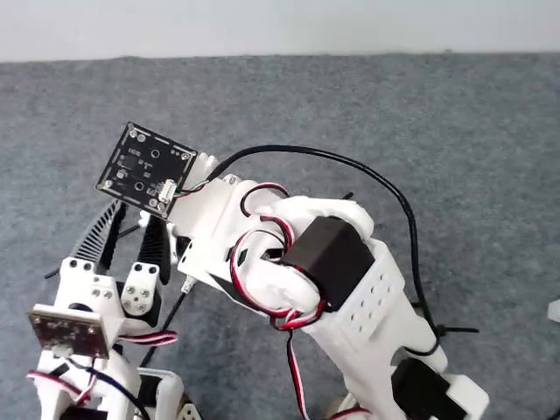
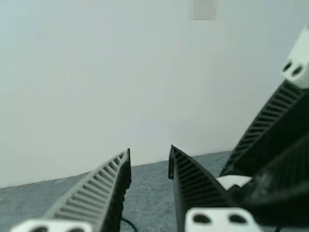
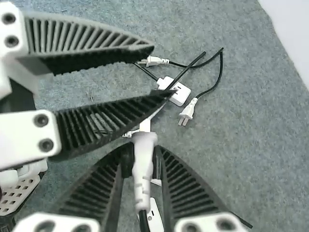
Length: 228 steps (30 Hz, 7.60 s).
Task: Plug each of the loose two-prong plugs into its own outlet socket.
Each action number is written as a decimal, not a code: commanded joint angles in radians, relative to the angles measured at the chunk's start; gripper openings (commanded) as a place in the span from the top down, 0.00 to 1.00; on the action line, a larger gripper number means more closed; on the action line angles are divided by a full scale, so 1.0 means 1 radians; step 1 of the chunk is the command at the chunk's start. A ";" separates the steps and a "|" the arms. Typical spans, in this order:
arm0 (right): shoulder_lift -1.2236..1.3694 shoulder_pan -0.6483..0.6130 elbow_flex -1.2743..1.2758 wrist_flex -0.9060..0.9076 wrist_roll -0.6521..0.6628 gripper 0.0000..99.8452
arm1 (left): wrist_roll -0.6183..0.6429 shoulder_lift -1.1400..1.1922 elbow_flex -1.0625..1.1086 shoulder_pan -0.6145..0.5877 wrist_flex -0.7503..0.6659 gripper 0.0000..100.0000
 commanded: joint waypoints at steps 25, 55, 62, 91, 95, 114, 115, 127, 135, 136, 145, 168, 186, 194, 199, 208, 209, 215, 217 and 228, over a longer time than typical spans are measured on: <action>-0.042 0.001 -0.011 0.021 0.002 0.99 | 0.040 0.005 0.159 0.049 -0.043 0.86; -0.028 -0.001 -0.003 0.031 0.006 0.99 | 0.041 0.005 0.211 -0.046 -0.078 0.86; -0.028 0.044 0.219 0.005 0.031 0.99 | 0.043 0.005 0.245 -0.201 -0.157 0.86; 0.472 0.312 0.411 -0.349 -0.299 0.99 | 0.041 0.005 0.504 -0.419 -0.308 0.86; 0.472 0.308 0.382 -0.314 -0.293 0.99 | 0.041 0.005 0.506 -0.419 -0.308 0.86; 0.483 0.314 0.367 -0.211 -0.262 0.99 | 0.040 0.005 0.515 -0.419 -0.310 0.86; 0.483 0.315 0.367 -0.214 -0.262 0.99 | 0.040 0.005 0.515 -0.419 -0.310 0.86; 0.498 0.315 0.368 -0.259 -0.232 0.99 | 0.038 0.005 0.515 -0.417 -0.308 0.86; 0.613 0.331 0.333 -0.280 -0.218 0.99 | 0.034 0.005 0.516 -0.394 -0.307 0.86; 0.618 0.334 0.325 -0.280 -0.215 0.99 | 0.034 0.005 0.516 -0.394 -0.307 0.86; 0.625 0.343 0.324 -0.300 -0.212 0.99 | 0.034 0.005 0.518 -0.394 -0.307 0.86; 0.624 0.303 0.448 -0.367 -0.235 0.99 | 0.034 0.005 0.526 -0.393 -0.310 0.86; 0.625 0.303 0.674 -0.581 -0.242 0.99 | 0.034 0.005 0.527 -0.391 -0.311 0.86; 0.634 0.303 0.674 -0.587 -0.242 0.96 | 0.034 0.005 0.529 -0.391 -0.311 0.86; 0.634 0.305 0.652 -0.582 -0.233 0.73 | 0.032 0.005 0.529 -0.390 -0.311 0.86; 0.631 0.308 0.614 -0.572 -0.233 0.76 | -0.006 0.005 0.553 -0.365 -0.345 0.86; 0.631 0.308 0.614 -0.572 -0.233 0.76 | -0.006 0.005 0.555 -0.365 -0.347 0.86; 0.631 0.302 0.594 -0.539 -0.230 0.76 | -0.008 0.005 0.564 -0.365 -0.348 0.86; 0.636 0.309 0.597 -0.519 -0.230 0.76 | -0.008 0.005 0.567 -0.365 -0.348 0.86; 0.634 0.499 0.598 -0.444 -0.233 0.76 | -0.012 0.005 0.572 -0.354 -0.348 0.86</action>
